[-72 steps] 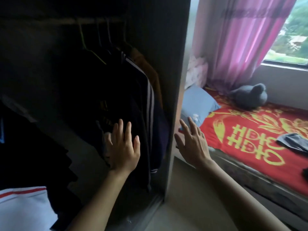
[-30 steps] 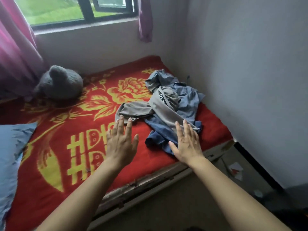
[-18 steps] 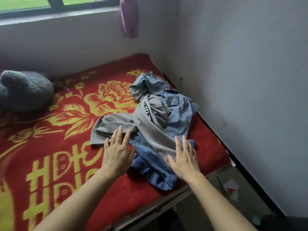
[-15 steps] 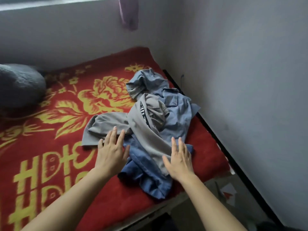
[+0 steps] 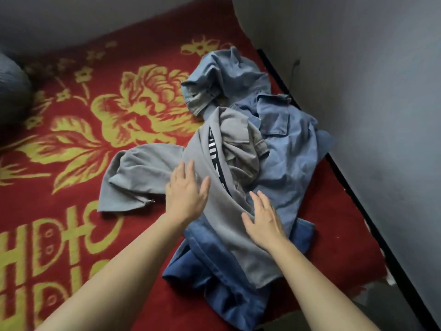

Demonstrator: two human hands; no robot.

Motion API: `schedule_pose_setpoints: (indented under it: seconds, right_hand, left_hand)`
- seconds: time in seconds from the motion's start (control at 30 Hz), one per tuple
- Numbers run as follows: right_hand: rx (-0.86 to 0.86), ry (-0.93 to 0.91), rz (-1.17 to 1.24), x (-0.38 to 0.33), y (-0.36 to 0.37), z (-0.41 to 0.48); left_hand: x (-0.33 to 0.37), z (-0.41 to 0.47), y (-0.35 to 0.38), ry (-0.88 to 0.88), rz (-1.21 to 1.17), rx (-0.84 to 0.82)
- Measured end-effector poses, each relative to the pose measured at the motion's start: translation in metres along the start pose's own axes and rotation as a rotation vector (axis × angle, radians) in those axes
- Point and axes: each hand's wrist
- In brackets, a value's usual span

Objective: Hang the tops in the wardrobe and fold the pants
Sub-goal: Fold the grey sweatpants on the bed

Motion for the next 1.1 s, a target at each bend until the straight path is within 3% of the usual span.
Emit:
schedule_pose_setpoints:
  seconds: [0.1,0.2,0.33,0.47,0.57,0.67,0.77,0.83,0.93,1.0,1.1]
  right_hand:
    - [-0.017,0.017,0.161,0.007,0.049,0.006]
    - [-0.084,0.024,0.278,0.017,0.092,0.006]
    - [-0.068,0.128,0.377,0.024,0.107,0.018]
    - [0.214,0.342,0.52,0.016,0.094,0.047]
    - [0.361,0.496,0.83,0.0,0.08,0.078]
    - [0.326,0.578,1.002,-0.014,0.073,0.1]
    - [0.251,0.507,1.042,-0.022,0.083,0.098]
    - [0.232,0.375,0.854,-0.031,0.098,0.082]
    - [0.127,0.105,0.242,-0.035,0.116,0.051]
    - [0.029,-0.131,-0.169,-0.033,0.121,0.029]
    - [-0.024,-0.625,-0.464,-0.033,0.134,-0.007]
  left_hand:
    - [0.007,0.041,0.038,-0.095,-0.145,-0.118]
    - [0.0,0.062,0.078,-0.061,-0.253,-0.203]
    - [-0.044,0.05,0.1,0.052,-0.096,-0.07]
    - [-0.118,0.028,0.093,0.007,0.119,-0.04]
    - [-0.174,0.013,0.086,-0.017,0.268,-0.075]
    - [-0.22,-0.002,0.085,-0.107,0.355,-0.103]
    - [-0.256,-0.019,0.086,-0.295,0.372,-0.205]
    - [-0.279,-0.026,0.084,-0.423,0.385,-0.313]
    - [-0.299,-0.033,0.081,-0.597,0.215,-0.371]
    - [-0.301,-0.039,0.078,-0.695,-0.038,-0.18]
    - [-0.286,-0.042,0.071,-0.667,-0.345,0.06]
Point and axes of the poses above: each hand's wrist, its own z-axis towards the middle knuckle, its own y-axis out of the palm, x = y × z, and after that the axes turned 12 degrees about -y, right-handed
